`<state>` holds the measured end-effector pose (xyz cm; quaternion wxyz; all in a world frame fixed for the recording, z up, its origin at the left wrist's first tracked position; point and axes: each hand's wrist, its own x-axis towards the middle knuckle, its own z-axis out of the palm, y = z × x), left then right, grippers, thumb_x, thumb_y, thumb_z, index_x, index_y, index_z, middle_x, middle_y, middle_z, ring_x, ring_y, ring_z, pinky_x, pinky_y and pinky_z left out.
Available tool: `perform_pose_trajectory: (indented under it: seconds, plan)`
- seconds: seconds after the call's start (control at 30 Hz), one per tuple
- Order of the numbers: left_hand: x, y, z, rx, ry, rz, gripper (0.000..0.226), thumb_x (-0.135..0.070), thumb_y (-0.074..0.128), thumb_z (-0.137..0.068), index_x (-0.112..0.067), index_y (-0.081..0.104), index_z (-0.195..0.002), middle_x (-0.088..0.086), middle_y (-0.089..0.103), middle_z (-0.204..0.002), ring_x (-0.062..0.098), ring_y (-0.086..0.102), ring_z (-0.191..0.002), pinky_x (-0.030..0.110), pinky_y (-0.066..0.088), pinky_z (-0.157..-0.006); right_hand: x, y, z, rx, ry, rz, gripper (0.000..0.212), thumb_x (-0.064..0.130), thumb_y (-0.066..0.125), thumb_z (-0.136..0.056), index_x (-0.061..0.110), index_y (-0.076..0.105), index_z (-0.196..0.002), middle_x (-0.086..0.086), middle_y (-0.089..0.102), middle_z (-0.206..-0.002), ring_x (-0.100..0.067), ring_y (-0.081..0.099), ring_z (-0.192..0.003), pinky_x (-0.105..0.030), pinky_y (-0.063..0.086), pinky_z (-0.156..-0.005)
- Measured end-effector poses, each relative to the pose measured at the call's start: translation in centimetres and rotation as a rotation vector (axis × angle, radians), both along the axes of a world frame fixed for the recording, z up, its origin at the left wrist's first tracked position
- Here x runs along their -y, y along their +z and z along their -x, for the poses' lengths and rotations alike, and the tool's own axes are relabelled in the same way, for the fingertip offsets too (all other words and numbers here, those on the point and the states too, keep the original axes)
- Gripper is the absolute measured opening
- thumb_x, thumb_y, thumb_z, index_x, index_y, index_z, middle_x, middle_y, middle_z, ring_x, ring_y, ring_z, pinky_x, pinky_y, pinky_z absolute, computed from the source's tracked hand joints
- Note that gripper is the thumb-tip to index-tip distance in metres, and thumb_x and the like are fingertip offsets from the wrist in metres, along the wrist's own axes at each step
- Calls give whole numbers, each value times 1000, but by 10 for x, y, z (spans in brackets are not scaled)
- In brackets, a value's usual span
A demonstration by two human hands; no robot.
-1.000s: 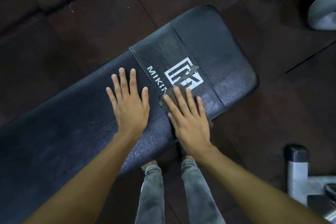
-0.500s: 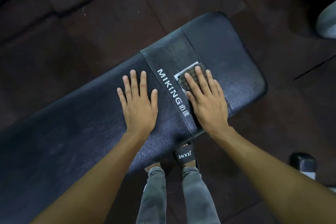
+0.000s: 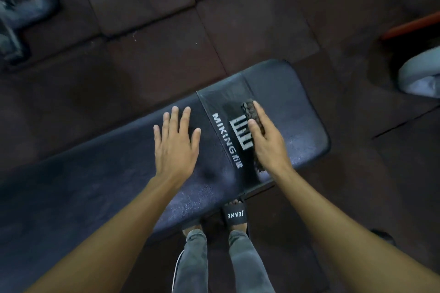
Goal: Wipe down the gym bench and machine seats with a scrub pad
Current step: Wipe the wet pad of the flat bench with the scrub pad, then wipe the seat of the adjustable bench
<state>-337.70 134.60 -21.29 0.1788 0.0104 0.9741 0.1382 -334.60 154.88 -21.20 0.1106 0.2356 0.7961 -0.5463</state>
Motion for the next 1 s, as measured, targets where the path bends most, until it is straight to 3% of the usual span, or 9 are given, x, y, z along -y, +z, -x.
perform_pose_trajectory:
  seconds: [0.07,0.17,0.3,0.53,0.8,1.0]
  plan:
    - [14,37,6,2,41,-14,57,-43,31,-103,-25,19,-155,1,15,-164,21,8,-151,44,6,-123,17,36,16,0,20,83,47,29,47,-103,32,40,-149,12,46,-150,-3,39,-139,-30,29,-119]
    - [46,98,12,-17,132,-25,55,-43,33,-103,-25,22,-155,-1,20,-162,20,13,-151,42,10,-123,53,97,38,-16,119,147,46,23,47,-104,25,41,-149,11,46,-150,0,38,-138,-13,27,-114]
    - [110,177,9,-87,288,-6,55,-42,38,-102,-24,28,-153,0,28,-160,21,21,-149,43,16,-122,122,172,68,-36,293,183,46,29,49,-103,31,42,-148,18,44,-150,6,37,-136,-18,26,-117]
    - [262,302,-42,-199,580,55,54,-42,35,-103,-25,26,-154,-1,28,-160,20,22,-148,42,16,-121,300,297,74,-72,629,284,46,32,49,-102,35,41,-148,22,42,-147,7,36,-134,-16,25,-112]
    - [465,416,-190,-309,912,117,54,-42,35,-103,-24,28,-153,1,32,-158,23,25,-147,45,20,-120,545,416,-35,-106,976,310,47,30,48,-103,30,41,-149,17,44,-146,5,37,-129,-14,27,-104]
    - [601,478,-334,-326,1121,134,52,-42,38,-102,-23,33,-150,3,40,-153,24,36,-141,47,29,-115,710,469,-168,-88,1170,343,48,33,47,-103,31,39,-150,10,42,-152,-10,38,-140,-25,30,-111]
